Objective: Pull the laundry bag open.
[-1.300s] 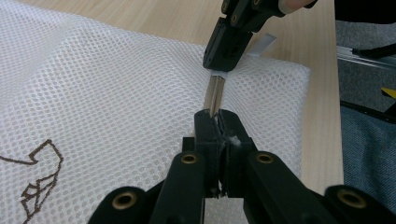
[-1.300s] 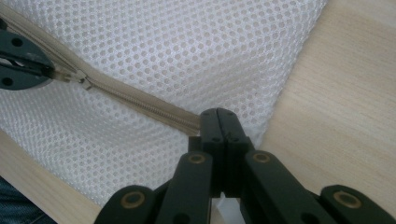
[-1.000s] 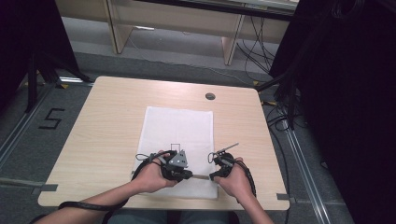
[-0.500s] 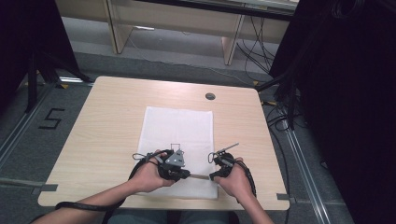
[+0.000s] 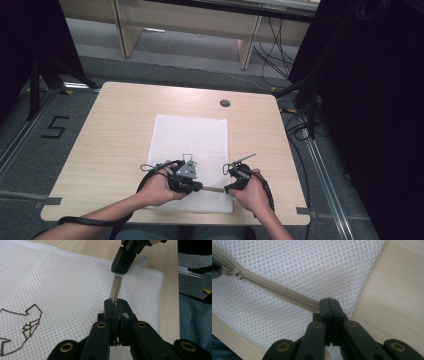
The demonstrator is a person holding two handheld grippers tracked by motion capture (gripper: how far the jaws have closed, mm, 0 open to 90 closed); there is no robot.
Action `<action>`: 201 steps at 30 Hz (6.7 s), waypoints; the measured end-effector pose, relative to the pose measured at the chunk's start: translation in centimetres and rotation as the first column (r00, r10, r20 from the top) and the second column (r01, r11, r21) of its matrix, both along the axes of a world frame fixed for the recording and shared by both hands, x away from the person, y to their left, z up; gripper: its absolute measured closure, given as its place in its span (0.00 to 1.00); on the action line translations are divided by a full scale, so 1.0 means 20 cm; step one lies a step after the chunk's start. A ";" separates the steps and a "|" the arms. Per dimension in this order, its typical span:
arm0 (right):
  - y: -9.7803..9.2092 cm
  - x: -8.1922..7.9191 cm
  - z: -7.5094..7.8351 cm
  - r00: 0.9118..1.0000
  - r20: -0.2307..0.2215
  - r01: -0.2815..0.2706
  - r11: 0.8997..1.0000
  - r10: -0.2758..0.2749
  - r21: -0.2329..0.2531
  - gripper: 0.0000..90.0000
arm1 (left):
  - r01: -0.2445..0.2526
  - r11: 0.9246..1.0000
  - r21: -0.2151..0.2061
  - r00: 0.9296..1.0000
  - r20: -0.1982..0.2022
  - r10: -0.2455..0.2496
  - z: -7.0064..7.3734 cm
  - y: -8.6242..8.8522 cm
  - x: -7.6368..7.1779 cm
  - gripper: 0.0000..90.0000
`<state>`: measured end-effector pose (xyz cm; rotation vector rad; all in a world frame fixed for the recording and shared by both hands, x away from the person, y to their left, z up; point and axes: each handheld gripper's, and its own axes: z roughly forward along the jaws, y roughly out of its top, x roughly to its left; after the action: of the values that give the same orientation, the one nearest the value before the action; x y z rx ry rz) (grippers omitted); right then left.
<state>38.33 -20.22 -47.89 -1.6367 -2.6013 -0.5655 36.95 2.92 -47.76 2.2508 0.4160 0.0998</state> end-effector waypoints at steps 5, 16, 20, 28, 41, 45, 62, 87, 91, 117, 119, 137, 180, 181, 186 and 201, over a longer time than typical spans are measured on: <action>0.00 0.01 -0.01 0.999 0.034 -0.022 1.000 0.022 0.018 1.00 | 0.005 1.000 0.003 1.000 0.010 -0.005 0.00 0.02 0.00 0.97; 0.00 0.00 0.00 1.000 -0.002 -0.003 1.000 0.003 0.001 1.00 | -0.006 1.000 -0.001 1.000 -0.002 0.006 0.00 0.04 0.00 0.97; 0.00 0.00 0.00 1.000 -0.001 -0.002 1.000 0.002 0.005 1.00 | -0.013 1.000 -0.006 1.000 -0.007 0.013 0.00 0.04 0.00 0.97; 0.00 0.00 0.00 1.000 0.000 0.000 1.000 0.000 0.005 1.00 | -0.008 1.000 -0.002 1.000 -0.002 0.008 0.01 0.05 -0.01 0.97; 0.00 0.00 0.00 1.000 0.000 -0.001 1.000 0.001 0.006 1.00 | 0.000 1.000 0.002 1.000 0.002 0.000 0.01 0.06 -0.01 0.97; 0.00 0.00 0.00 1.000 0.002 -0.003 1.000 0.003 0.005 1.00 | -0.003 1.000 0.002 1.000 0.004 0.003 0.01 0.08 -0.01 0.97; -0.01 0.01 -0.01 0.999 0.039 -0.031 0.999 0.031 0.005 1.00 | -0.027 1.000 0.002 1.000 -0.015 0.027 0.01 0.14 -0.01 0.97; 0.01 0.00 0.00 1.000 0.004 0.007 1.000 -0.007 -0.012 1.00 | -0.034 0.999 0.003 0.999 -0.024 0.034 0.00 0.19 -0.01 0.97; 0.01 0.00 0.00 1.000 0.005 0.012 1.000 -0.012 -0.011 1.00 | -0.031 1.000 0.007 0.999 -0.018 0.031 0.00 0.21 0.00 0.97; 0.01 -0.01 -0.01 1.000 0.017 0.017 1.000 -0.017 -0.011 1.00 | -0.077 0.997 -0.015 0.996 -0.045 0.076 -0.02 0.30 -0.02 0.97; 0.01 0.00 0.00 1.000 0.008 0.009 1.000 -0.009 -0.016 1.00 | -0.074 0.997 -0.022 0.996 -0.048 0.073 -0.02 0.31 -0.02 0.97; 0.01 -0.01 0.00 1.000 0.009 0.009 1.000 -0.009 -0.017 1.00 | -0.083 0.996 -0.010 0.996 -0.038 0.083 -0.01 0.35 -0.03 0.97; 0.01 -0.01 0.00 1.000 0.009 0.008 1.000 -0.008 -0.018 1.00 | -0.115 0.993 0.006 0.993 -0.036 0.115 0.00 0.47 -0.03 0.97; 0.01 -0.01 0.00 1.000 0.006 0.006 1.000 -0.006 -0.018 1.00 | -0.107 0.994 -0.011 0.994 -0.032 0.106 0.00 0.47 -0.02 0.97; 0.01 -0.01 0.00 1.000 0.008 0.011 1.000 -0.011 -0.018 1.00 | -0.121 0.993 -0.002 0.992 -0.044 0.121 0.00 0.48 -0.03 0.97; 0.01 0.00 -0.01 0.999 0.026 -0.019 1.000 0.019 -0.004 1.00 | -0.148 0.989 0.004 0.988 -0.044 0.148 -0.01 0.56 -0.02 0.97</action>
<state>38.27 -20.11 -47.99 -1.6150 -2.6351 -0.5853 36.46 14.12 -47.90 2.2238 0.6068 0.1272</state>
